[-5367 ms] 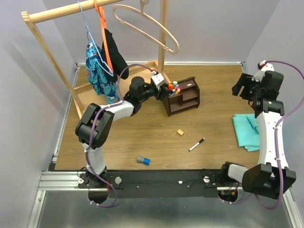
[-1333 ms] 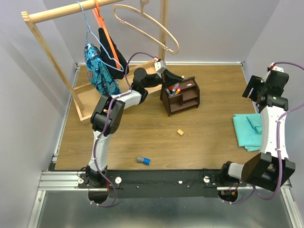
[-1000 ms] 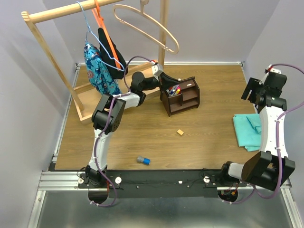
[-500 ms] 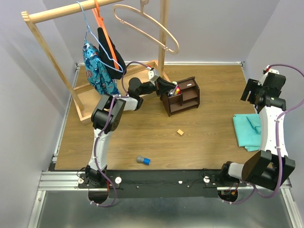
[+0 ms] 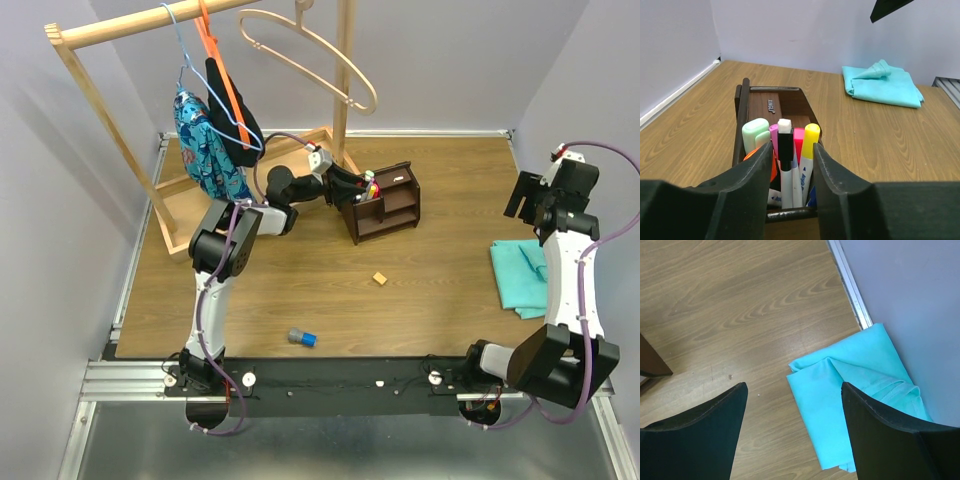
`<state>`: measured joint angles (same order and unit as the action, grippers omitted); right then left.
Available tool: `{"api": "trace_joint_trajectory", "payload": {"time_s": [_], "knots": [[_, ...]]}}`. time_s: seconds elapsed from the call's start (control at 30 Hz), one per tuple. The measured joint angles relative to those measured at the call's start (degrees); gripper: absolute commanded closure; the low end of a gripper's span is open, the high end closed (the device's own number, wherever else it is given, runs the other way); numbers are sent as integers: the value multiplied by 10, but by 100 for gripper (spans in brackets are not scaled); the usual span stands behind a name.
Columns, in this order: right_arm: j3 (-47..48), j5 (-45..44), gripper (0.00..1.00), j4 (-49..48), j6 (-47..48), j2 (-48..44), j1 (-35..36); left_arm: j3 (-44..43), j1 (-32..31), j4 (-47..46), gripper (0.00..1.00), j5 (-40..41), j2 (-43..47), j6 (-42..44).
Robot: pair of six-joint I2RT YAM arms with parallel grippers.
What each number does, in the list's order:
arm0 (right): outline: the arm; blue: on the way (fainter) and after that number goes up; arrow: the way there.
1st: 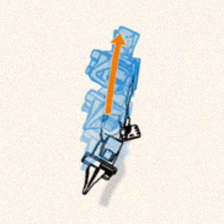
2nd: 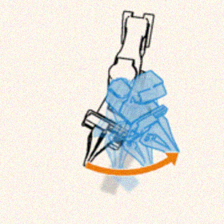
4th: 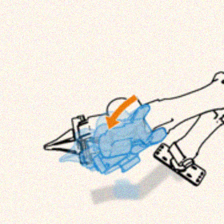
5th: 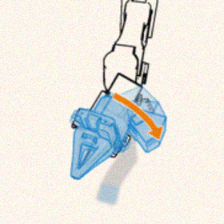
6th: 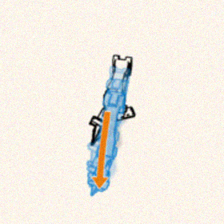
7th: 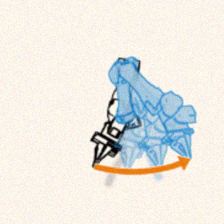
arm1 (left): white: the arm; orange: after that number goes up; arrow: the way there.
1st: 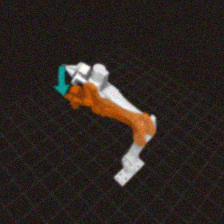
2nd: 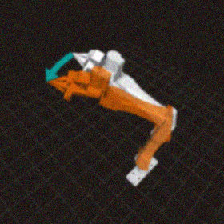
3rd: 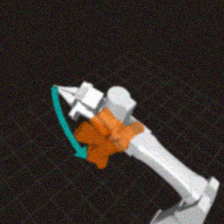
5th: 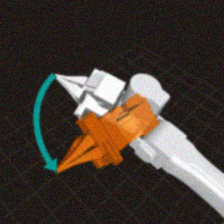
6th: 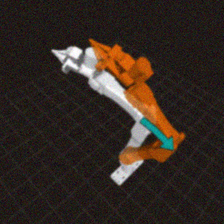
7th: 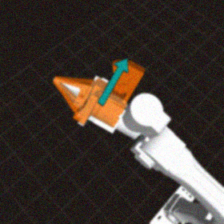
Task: Sort the stationery into containers
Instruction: Place the pen in the storage box, then pick up the stationery from the center of the board.
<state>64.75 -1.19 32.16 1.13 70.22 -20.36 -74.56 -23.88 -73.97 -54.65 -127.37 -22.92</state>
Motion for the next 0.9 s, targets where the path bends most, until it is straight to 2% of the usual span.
{"api": "trace_joint_trajectory", "payload": {"time_s": [0.23,0.5,0.7,0.87,0.9], "knots": [[-8,16,17,-2,-2,-25,0,13,3,47,48,0,30,22],[-19,67,16,-12,-30,-58,0,-5,0,197,47,0,139,85],[-43,170,19,-12,-13,-93,0,8,-40,461,47,4,301,235],[-60,328,23,20,87,-125,1,76,-101,739,46,30,442,409],[-66,347,23,29,105,-133,3,91,-105,767,46,35,462,425]]}}
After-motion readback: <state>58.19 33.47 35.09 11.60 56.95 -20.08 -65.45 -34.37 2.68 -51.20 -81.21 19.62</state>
